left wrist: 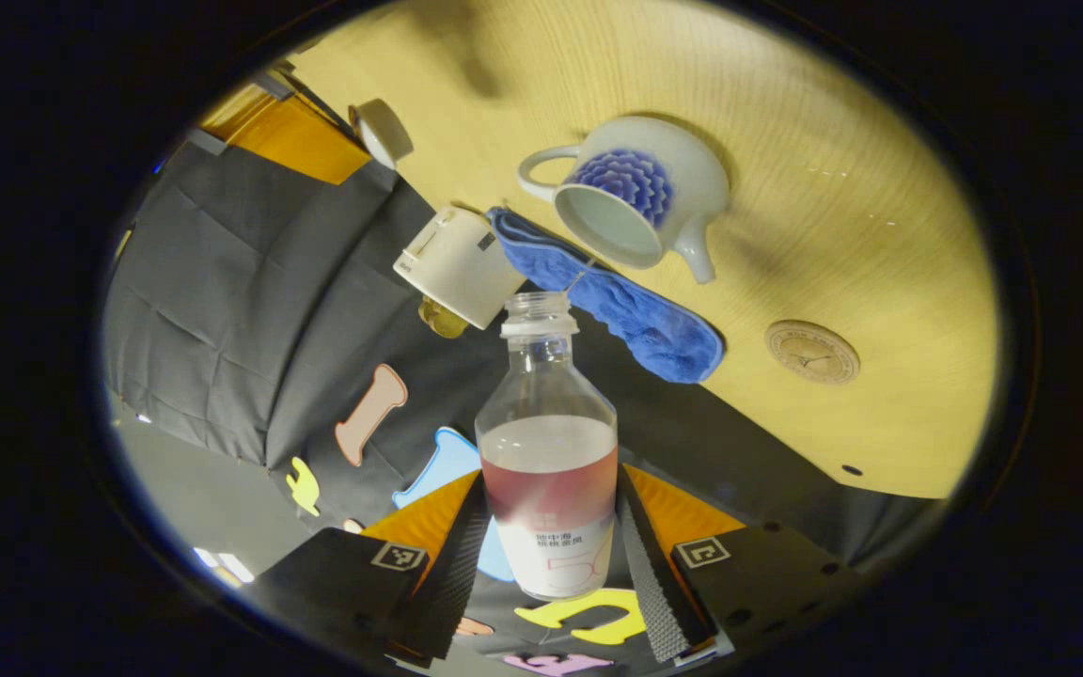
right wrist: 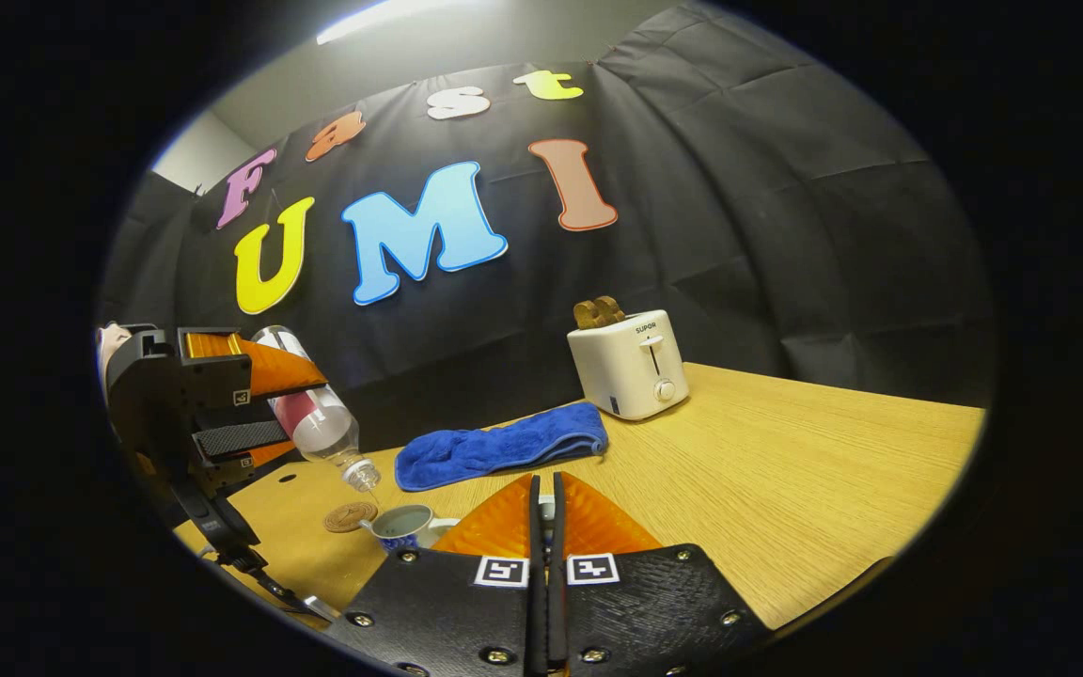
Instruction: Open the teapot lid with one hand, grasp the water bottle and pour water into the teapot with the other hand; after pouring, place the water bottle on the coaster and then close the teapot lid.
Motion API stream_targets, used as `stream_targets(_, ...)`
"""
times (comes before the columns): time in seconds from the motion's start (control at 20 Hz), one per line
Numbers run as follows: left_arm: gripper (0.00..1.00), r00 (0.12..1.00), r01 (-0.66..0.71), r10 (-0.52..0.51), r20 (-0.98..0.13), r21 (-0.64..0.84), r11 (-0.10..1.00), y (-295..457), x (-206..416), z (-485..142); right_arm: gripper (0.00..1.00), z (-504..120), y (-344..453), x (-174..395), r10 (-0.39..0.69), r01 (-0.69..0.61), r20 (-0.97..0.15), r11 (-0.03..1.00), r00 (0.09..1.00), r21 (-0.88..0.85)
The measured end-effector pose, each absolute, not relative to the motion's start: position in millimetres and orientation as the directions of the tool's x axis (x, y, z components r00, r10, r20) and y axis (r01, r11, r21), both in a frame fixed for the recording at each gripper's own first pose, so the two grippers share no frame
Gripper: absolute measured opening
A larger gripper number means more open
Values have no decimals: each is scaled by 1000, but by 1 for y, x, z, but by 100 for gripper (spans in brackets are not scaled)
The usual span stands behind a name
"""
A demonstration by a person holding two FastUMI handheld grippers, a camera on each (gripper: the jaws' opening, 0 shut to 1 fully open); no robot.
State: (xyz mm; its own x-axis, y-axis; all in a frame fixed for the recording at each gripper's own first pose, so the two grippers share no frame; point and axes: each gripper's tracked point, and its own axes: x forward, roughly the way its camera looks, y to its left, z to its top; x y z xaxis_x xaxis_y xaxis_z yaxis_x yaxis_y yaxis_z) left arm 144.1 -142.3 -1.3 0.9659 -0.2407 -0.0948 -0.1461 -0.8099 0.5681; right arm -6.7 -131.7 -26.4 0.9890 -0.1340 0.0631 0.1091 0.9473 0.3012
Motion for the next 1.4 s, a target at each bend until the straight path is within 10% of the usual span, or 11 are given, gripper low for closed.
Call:
stream_targets(0.35, 89, 972, 43, -168, -161, 832, -553, -115, 153, -15, 0, -29, -132, -6, -140, 121, 48, 951, 989, 283)
stream_targets(0.75, 89, 978, 164, -150, -144, 977, 136, -89, 168, -12, 0, -32, -134, -5, -161, 149, 39, 963, 986, 225)
stream_targets(1.15, 88, 985, 171, -124, -120, 598, 783, -51, 203, -35, 0, -36, -135, -4, -169, 162, 20, 967, 985, 196)
stream_targets(1.4, 88, 982, 155, -119, -148, 263, 952, -46, 208, -45, 0, -39, -134, -3, -172, 169, 3, 970, 985, 174)
